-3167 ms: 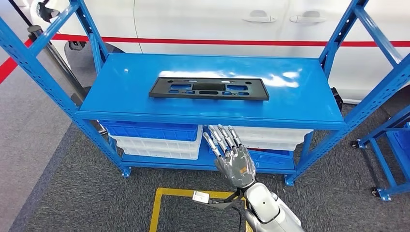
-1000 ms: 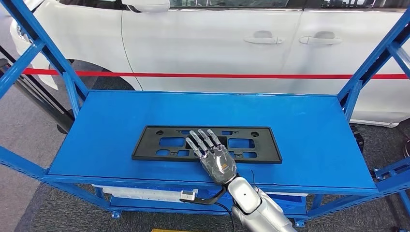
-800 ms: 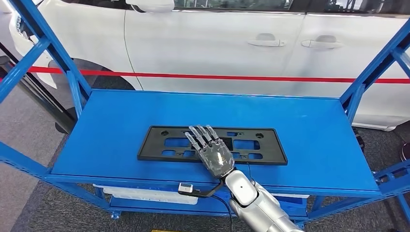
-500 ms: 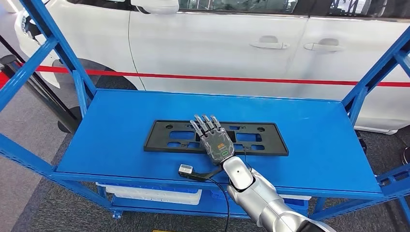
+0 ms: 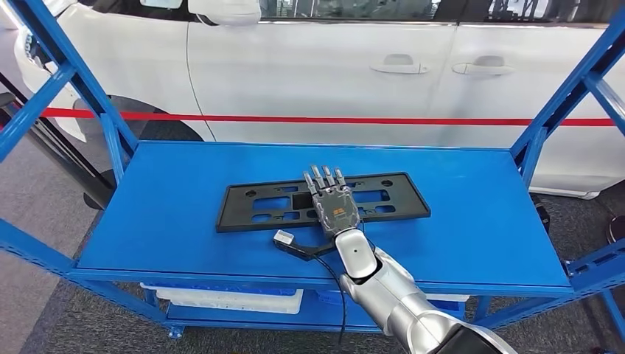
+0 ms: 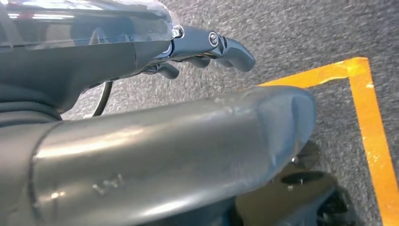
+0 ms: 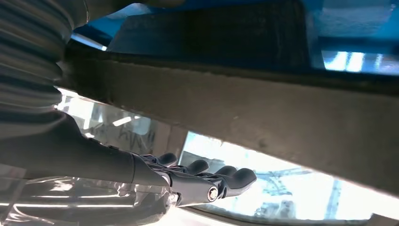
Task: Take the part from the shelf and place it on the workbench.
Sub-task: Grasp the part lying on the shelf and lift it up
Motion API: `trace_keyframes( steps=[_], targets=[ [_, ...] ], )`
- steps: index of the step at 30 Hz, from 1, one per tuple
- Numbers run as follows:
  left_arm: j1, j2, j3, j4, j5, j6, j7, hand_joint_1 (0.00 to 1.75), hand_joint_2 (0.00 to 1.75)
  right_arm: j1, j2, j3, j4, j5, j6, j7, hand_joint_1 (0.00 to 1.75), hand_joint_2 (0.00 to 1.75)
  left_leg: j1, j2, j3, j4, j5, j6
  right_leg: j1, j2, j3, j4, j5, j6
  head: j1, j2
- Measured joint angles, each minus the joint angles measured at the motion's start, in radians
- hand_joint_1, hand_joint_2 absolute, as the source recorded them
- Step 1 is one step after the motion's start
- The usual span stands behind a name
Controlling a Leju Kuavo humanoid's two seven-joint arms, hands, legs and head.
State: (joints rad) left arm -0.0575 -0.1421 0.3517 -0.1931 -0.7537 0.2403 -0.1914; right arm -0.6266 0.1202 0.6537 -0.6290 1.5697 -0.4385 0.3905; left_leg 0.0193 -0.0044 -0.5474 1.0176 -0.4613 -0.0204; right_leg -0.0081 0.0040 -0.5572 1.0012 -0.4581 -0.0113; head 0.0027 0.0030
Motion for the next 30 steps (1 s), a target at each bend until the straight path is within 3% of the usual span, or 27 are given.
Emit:
trace_keyframes(
  steps=[4, 5, 7, 9, 10, 11, 14, 16, 18, 22, 30],
  targets=[
    [0.000, 0.002, 0.002, 0.000, -0.003, 0.005, 0.001, 0.00, 0.00, -0.002, -0.005, -0.015, 0.007, 0.001, 0.006, 0.027, 0.00, 1.75, -0.003, 0.001, 0.007, -0.017, 0.008, 0.030, 0.000, 0.002, 0.001, 0.005, -0.007, 0.026, 0.000, 0.000],
    [-0.001, 0.002, 0.002, 0.000, -0.004, 0.005, 0.001, 0.00, 0.00, -0.001, -0.009, -0.019, 0.009, 0.000, 0.004, 0.028, 0.00, 1.75, -0.001, 0.002, 0.008, -0.020, 0.013, 0.038, -0.002, 0.002, -0.010, 0.030, -0.027, 0.031, 0.002, 0.000],
    [-0.001, 0.002, 0.003, 0.000, -0.007, 0.006, 0.002, 0.00, 0.00, 0.001, -0.018, -0.029, 0.014, -0.002, -0.001, 0.020, 0.00, 1.75, -0.001, 0.006, 0.003, -0.022, 0.018, 0.047, -0.004, 0.001, -0.064, 0.141, -0.093, 0.039, 0.005, 0.000],
    [0.000, 0.002, 0.004, 0.000, -0.010, 0.007, 0.003, 0.00, 0.00, 0.005, -0.022, -0.037, 0.020, -0.003, -0.004, 0.009, 0.87, 1.75, -0.004, 0.008, -0.003, -0.022, 0.020, 0.049, -0.005, 0.001, -0.124, 0.261, -0.142, 0.043, 0.005, 0.000],
    [0.000, 0.002, 0.005, 0.000, -0.012, 0.008, 0.004, 0.00, 0.00, 0.006, -0.023, -0.041, 0.022, -0.003, -0.005, 0.004, 1.31, 1.75, -0.005, 0.008, -0.004, -0.021, 0.020, 0.049, -0.004, 0.001, -0.134, 0.280, -0.140, 0.043, 0.005, 0.000],
    [0.000, 0.001, 0.005, 0.000, -0.013, 0.008, 0.004, 0.00, 0.00, 0.007, -0.024, -0.044, 0.024, -0.006, -0.011, -0.003, 1.75, 1.75, -0.005, 0.008, -0.004, -0.021, 0.020, 0.050, -0.005, 0.001, -0.122, 0.257, -0.118, 0.043, 0.005, 0.000],
    [-0.002, 0.000, 0.006, 0.000, -0.015, 0.009, 0.006, 0.00, 0.00, 0.009, -0.025, -0.056, 0.025, -0.026, -0.045, -0.032, 1.75, 1.75, -0.010, 0.006, -0.002, -0.016, 0.016, 0.048, -0.010, 0.000, -0.019, 0.055, -0.024, 0.051, 0.006, 0.000],
    [-0.003, 0.000, 0.007, 0.000, -0.018, 0.010, 0.007, 0.00, 0.00, 0.014, -0.025, -0.063, 0.022, -0.034, -0.055, -0.047, 1.75, 1.75, -0.016, 0.004, -0.002, -0.012, 0.010, 0.042, -0.011, 0.001, 0.011, -0.009, -0.007, 0.045, 0.005, 0.000],
    [-0.003, 0.000, 0.008, 0.000, -0.021, 0.012, 0.008, 0.00, 0.00, 0.022, -0.024, -0.071, 0.013, -0.034, -0.057, -0.057, 1.75, 1.75, -0.017, 0.003, 0.000, -0.012, 0.007, 0.037, -0.007, 0.002, 0.013, -0.009, -0.008, 0.033, 0.002, 0.000],
    [-0.002, 0.000, 0.013, 0.000, -0.023, 0.014, 0.009, 0.00, 0.00, 0.040, -0.024, -0.083, -0.007, -0.034, -0.063, -0.066, 1.75, 1.75, -0.014, 0.003, 0.001, -0.014, 0.010, 0.029, -0.003, 0.002, 0.011, -0.007, -0.008, 0.028, 0.003, 0.000],
    [-0.001, 0.000, 0.023, 0.000, -0.026, 0.013, 0.004, 0.00, 0.00, 0.061, -0.027, -0.098, -0.048, -0.034, -0.077, -0.076, 1.75, 1.75, -0.013, 0.003, 0.001, -0.017, 0.009, 0.025, 0.002, 0.001, 0.009, -0.005, -0.011, 0.022, 0.003, 0.000]
  ],
)
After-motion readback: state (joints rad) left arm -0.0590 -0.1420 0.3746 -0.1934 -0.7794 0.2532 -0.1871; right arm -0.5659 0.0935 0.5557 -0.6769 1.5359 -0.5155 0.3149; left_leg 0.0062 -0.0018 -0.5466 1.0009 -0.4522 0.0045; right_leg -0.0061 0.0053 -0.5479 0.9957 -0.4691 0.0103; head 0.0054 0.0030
